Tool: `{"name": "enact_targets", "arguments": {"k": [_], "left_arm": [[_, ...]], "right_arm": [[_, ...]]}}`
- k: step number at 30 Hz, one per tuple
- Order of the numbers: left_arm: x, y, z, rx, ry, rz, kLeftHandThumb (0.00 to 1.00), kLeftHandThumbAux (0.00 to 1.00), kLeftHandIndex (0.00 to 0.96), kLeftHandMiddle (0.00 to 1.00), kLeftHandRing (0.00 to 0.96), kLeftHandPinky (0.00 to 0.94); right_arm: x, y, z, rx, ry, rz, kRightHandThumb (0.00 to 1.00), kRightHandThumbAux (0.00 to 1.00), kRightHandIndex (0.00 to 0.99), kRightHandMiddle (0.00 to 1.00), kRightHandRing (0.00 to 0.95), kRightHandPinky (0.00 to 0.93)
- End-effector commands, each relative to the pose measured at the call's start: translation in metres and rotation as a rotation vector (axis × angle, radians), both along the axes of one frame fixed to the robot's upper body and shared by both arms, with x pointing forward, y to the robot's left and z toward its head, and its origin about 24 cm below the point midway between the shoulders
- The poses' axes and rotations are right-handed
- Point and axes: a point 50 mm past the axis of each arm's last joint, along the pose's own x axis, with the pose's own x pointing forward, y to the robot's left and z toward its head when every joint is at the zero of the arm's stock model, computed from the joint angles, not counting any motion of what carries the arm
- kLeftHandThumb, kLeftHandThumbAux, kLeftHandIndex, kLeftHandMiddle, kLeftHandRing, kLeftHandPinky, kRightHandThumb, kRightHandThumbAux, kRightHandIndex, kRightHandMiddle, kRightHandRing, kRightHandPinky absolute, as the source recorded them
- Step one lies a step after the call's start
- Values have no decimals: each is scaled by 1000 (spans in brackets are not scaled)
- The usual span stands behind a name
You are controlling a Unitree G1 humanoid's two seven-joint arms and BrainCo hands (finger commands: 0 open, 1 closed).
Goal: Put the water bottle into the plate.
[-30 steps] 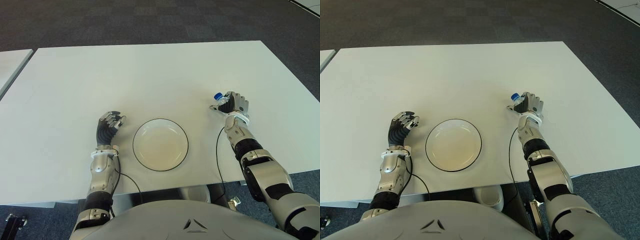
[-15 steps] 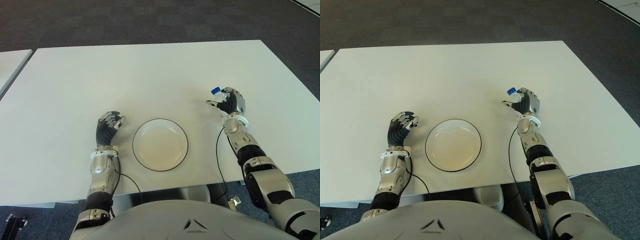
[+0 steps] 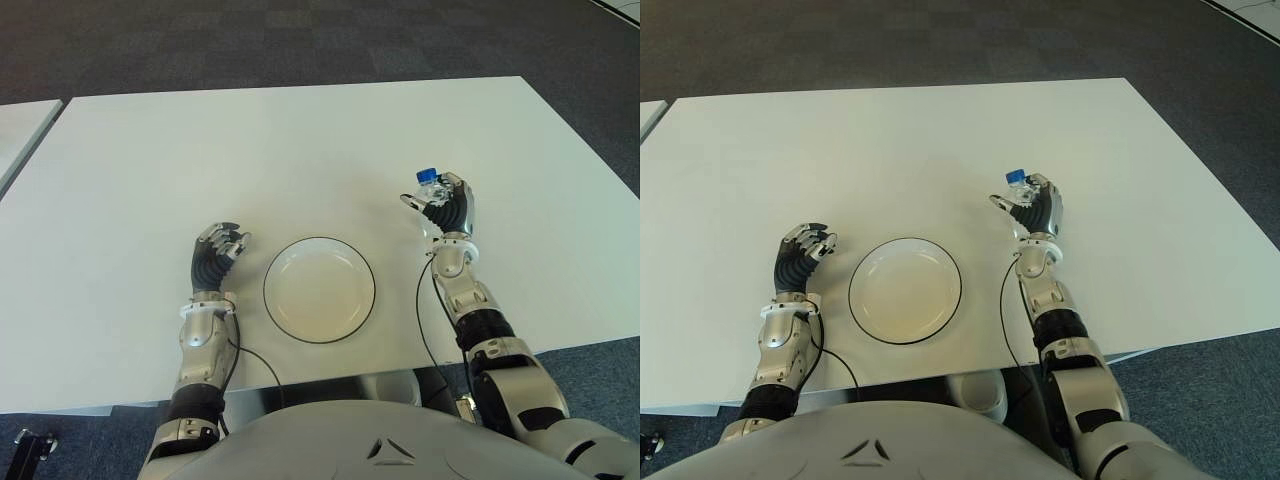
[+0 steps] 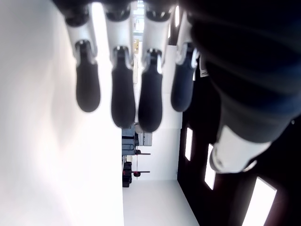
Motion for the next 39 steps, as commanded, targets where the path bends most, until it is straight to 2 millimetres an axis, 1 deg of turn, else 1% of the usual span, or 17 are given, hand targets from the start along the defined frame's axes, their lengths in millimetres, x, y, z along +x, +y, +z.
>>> {"name": "enact_targets", "arguments": {"k": [1,3,6,8,11,13,16,19,24,29,32,39], "left_arm": [[-7,0,-12,-14,69,2,705,713,433,569,560,540],[-7,0,-12,-17,70,3,705,713,433,569,559,541],[-7,0,-12,-23,69,5,705,713,433,567,557,537],[-7,0,-12,-23,67,5,705,713,433,567,557,536],[-8,0,-12,-22,65,5,705,713,433,567,556,536],[-8,0,-12,-23,67,6,705,713,433,566,555,535],[-7,0,-12,-21,67,10,706,713,433,567,557,542],[-7,0,-13,-20,77,20,706,712,433,567,557,539],[-8,0,-14,-27,97,51,707,711,434,566,552,528],[-8,-1,-12,-17,82,50,707,710,434,570,551,530],[-8,-2,-12,-22,84,53,707,710,434,573,552,534],[-8,-3,-11,-8,63,33,707,711,434,580,564,552]], "right_arm": [[-8,17,30,67,-160,15,705,723,439,888,883,888],[-10,18,35,69,-183,28,705,723,438,893,886,886],[-13,23,49,59,-238,62,704,724,438,892,885,872],[-14,24,52,55,-248,68,704,724,438,890,884,866],[-12,31,67,32,-291,117,703,724,438,887,880,860],[-12,33,72,19,-302,141,703,724,438,883,876,853],[-14,45,84,-7,-343,222,702,725,438,874,867,839],[-19,55,91,-22,-373,286,701,725,438,864,855,825],[-27,67,96,-57,-415,398,700,726,437,851,841,817],[-30,72,98,-89,-438,485,700,726,437,847,840,828],[-32,79,98,-124,-449,617,699,727,437,853,845,835],[-33,91,97,-117,-492,812,700,728,437,856,846,833]]}}
